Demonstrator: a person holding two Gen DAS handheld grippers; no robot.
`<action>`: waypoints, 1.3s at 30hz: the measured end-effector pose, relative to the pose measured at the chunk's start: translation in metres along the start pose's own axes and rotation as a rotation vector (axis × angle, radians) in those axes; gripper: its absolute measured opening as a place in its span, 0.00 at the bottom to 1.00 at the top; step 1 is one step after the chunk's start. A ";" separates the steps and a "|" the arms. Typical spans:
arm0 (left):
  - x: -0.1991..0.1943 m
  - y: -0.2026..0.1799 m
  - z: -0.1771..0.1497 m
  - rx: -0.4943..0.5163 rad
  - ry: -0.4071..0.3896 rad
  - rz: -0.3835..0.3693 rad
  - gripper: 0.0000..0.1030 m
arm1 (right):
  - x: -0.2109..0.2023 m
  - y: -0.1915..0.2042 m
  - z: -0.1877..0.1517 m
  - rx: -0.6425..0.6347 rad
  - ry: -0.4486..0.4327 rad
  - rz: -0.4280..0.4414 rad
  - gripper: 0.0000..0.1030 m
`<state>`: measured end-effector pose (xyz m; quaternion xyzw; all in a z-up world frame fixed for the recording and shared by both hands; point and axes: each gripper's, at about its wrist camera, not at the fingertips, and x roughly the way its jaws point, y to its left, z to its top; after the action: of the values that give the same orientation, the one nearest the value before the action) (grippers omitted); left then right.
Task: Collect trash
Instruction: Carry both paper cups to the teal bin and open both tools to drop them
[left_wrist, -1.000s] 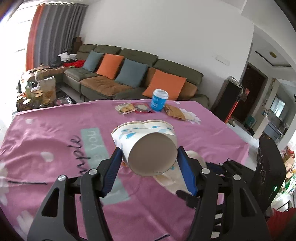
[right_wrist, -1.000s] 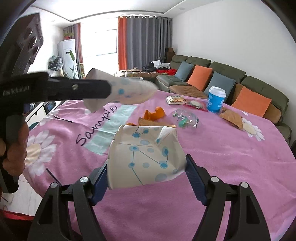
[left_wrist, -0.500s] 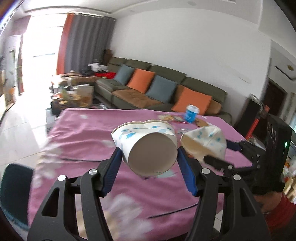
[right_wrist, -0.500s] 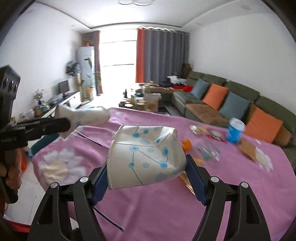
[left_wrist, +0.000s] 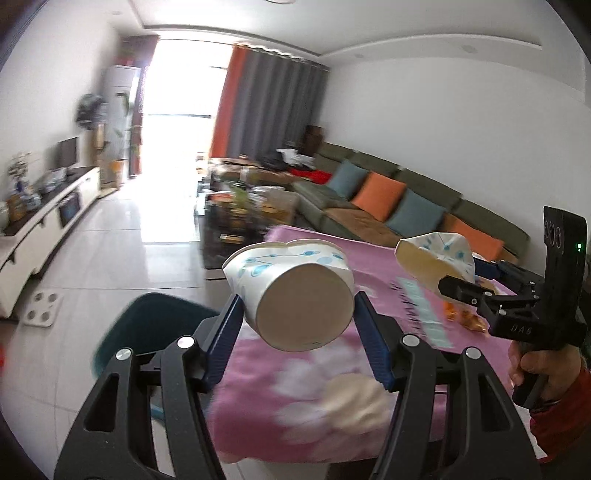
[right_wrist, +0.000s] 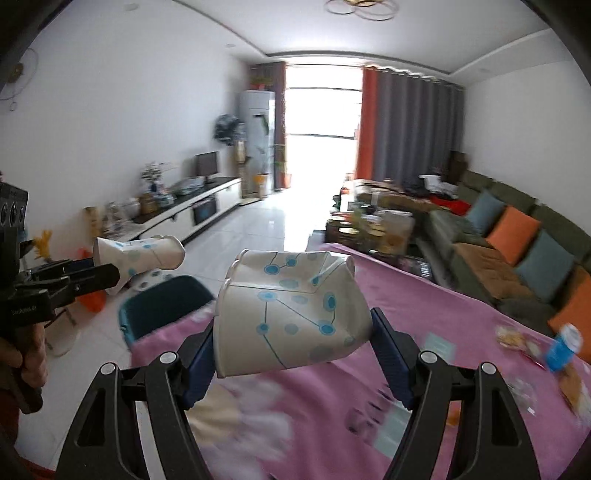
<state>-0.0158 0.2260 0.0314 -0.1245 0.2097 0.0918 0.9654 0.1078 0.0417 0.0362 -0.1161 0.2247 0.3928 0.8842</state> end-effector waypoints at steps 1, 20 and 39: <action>-0.007 0.009 0.000 -0.007 -0.005 0.022 0.59 | 0.004 0.005 0.003 -0.005 0.004 0.016 0.71; -0.087 0.126 -0.037 -0.149 0.006 0.253 0.59 | 0.097 0.124 0.051 -0.167 0.137 0.250 0.71; 0.056 0.146 -0.061 -0.193 0.209 0.259 0.59 | 0.235 0.171 0.041 -0.251 0.432 0.282 0.72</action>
<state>-0.0228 0.3554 -0.0754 -0.1973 0.3133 0.2216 0.9021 0.1313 0.3224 -0.0480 -0.2732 0.3712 0.5027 0.7314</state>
